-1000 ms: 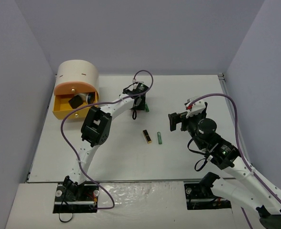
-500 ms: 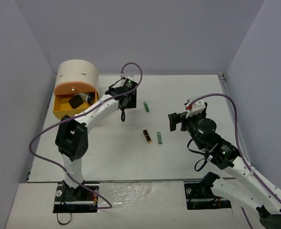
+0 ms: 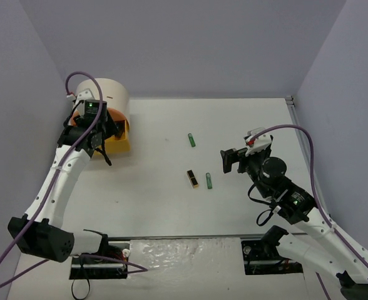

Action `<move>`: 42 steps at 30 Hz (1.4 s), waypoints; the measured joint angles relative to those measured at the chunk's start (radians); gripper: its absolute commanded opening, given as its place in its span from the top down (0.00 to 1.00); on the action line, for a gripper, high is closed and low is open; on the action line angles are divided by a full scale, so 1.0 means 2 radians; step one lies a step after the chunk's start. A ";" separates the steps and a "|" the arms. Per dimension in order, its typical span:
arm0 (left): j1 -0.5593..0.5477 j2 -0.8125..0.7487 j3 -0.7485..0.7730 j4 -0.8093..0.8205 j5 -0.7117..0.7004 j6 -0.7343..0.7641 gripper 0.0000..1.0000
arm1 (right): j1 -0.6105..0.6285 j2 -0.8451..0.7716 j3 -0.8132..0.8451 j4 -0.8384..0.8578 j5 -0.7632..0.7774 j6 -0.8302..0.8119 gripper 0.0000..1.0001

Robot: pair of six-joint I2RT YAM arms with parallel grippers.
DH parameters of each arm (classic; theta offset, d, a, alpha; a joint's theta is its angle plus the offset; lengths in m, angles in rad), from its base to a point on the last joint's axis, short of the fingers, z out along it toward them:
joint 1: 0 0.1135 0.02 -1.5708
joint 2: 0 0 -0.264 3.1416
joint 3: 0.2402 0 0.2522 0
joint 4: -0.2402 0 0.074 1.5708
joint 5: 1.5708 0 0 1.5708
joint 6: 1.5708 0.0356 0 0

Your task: Organize the makeup

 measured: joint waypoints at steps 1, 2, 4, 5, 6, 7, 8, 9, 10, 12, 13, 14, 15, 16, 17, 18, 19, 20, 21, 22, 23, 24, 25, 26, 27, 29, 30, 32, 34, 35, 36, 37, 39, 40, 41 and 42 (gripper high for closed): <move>0.020 0.000 -0.006 -0.008 0.004 -0.007 1.00 | 0.000 0.000 0.000 0.000 -0.001 0.000 0.00; 0.038 0.001 -0.010 -0.013 0.009 -0.013 1.00 | 0.000 -0.001 -0.001 0.000 -0.002 0.000 0.00; 0.072 0.003 -0.017 -0.020 0.024 -0.027 1.00 | 0.000 -0.004 -0.002 0.000 -0.003 0.001 0.00; 0.091 0.004 -0.018 -0.023 0.036 -0.034 1.00 | 0.000 -0.006 -0.002 0.000 -0.003 0.001 0.00; 0.107 0.006 -0.018 -0.022 0.047 -0.040 1.00 | 0.000 -0.009 -0.002 0.000 -0.003 0.002 0.00; 0.122 0.008 -0.018 -0.021 0.058 -0.045 1.00 | 0.001 -0.012 -0.002 0.000 -0.003 0.002 0.00; 0.139 0.011 -0.018 -0.019 0.070 -0.051 1.00 | 0.001 -0.014 -0.002 0.000 -0.003 0.002 0.00; 0.155 0.015 -0.018 -0.016 0.081 -0.058 1.00 | 0.001 -0.017 -0.002 0.000 -0.003 0.002 0.00; 0.167 0.019 -0.018 -0.012 0.091 -0.064 1.00 | 0.002 -0.019 -0.002 0.000 -0.003 0.002 0.00; 0.186 0.033 -0.018 -0.006 0.106 -0.072 1.00 | 0.006 -0.021 -0.002 0.000 -0.003 0.002 0.00; 0.194 0.041 -0.018 -0.002 0.113 -0.076 1.00 | 0.008 -0.023 -0.002 0.000 -0.003 0.002 0.00; 0.200 0.048 -0.018 0.001 0.121 -0.080 1.00 | 0.010 -0.024 -0.002 0.000 -0.002 0.002 0.00; 0.205 0.056 -0.018 0.004 0.129 -0.085 1.00 | 0.013 -0.025 -0.002 0.000 -0.001 0.002 0.00; 0.210 0.063 -0.018 0.007 0.137 -0.089 1.00 | 0.016 -0.026 -0.002 0.000 0.001 0.002 0.00; 0.215 0.070 -0.018 0.011 0.145 -0.093 1.00 | 0.019 -0.027 -0.002 0.000 0.003 0.002 0.00; 0.220 0.076 -0.018 0.016 0.154 -0.099 1.00 | 0.022 -0.027 -0.003 0.000 0.004 0.002 0.00; 0.225 0.081 -0.018 0.021 0.162 -0.105 0.99 | 0.024 -0.027 -0.003 0.000 0.006 0.002 0.00; 0.230 0.086 -0.018 0.027 0.168 -0.112 0.96 | 0.026 -0.027 -0.003 0.000 0.008 0.002 0.00; 0.234 0.089 -0.018 0.033 0.173 -0.118 0.91 | 0.028 -0.027 -0.003 0.000 0.009 0.002 0.00; 0.237 0.091 -0.018 0.038 0.177 -0.124 0.86 | 0.029 -0.027 -0.003 0.000 0.010 0.002 0.00; 0.240 0.091 -0.018 0.043 0.179 -0.130 0.82 | 0.030 -0.027 -0.003 0.000 0.011 0.002 0.00; 0.241 0.092 -0.018 0.047 0.181 -0.135 0.79 | 0.030 -0.027 -0.003 0.000 0.012 0.002 0.00; 0.241 0.092 -0.018 0.050 0.183 -0.139 0.76 | 0.030 -0.027 -0.003 0.000 0.013 0.002 0.00; 0.242 0.092 -0.018 0.053 0.185 -0.143 0.73 | 0.030 -0.027 -0.003 0.000 0.015 0.002 0.00; 0.242 0.092 -0.018 0.056 0.187 -0.147 0.71 | 0.030 -0.027 -0.003 0.000 0.016 0.002 0.00; 0.241 0.092 -0.018 0.058 0.189 -0.153 0.68 | 0.031 -0.028 -0.005 0.000 0.018 0.002 0.00; 0.241 0.092 -0.018 0.059 0.190 -0.154 0.66 | 0.031 -0.028 -0.005 0.000 0.018 0.002 0.00; 0.241 0.092 -0.018 0.059 0.193 -0.157 0.61 | 0.032 -0.028 -0.005 0.000 0.020 0.002 0.00; 0.241 0.092 -0.019 0.062 0.194 -0.159 0.53 | 0.033 -0.028 -0.005 0.000 0.020 0.002 0.00; 0.241 0.092 -0.021 0.065 0.194 -0.160 0.49 | 0.034 -0.028 -0.005 0.000 0.020 0.002 0.00; 0.241 0.092 -0.023 0.068 0.195 -0.162 0.46 | 0.034 -0.028 -0.005 0.000 0.020 0.002 0.00; 0.241 0.092 -0.026 0.069 0.197 -0.163 0.44 | 0.034 -0.028 -0.005 0.000 0.020 0.002 0.00; 0.241 0.092 -0.030 0.069 0.199 -0.165 0.39 | 0.034 -0.028 -0.005 0.000 0.021 0.002 0.00; 0.241 0.092 -0.032 0.070 0.200 -0.166 0.36 | 0.034 -0.028 -0.005 0.000 0.021 0.002 0.00; 0.241 0.092 -0.032 0.070 0.201 -0.167 0.32 | 0.034 -0.028 -0.005 0.000 0.021 0.002 0.00; 0.241 0.092 -0.032 0.071 0.201 -0.168 0.29 | 0.034 -0.028 -0.006 0.000 0.021 0.002 0.00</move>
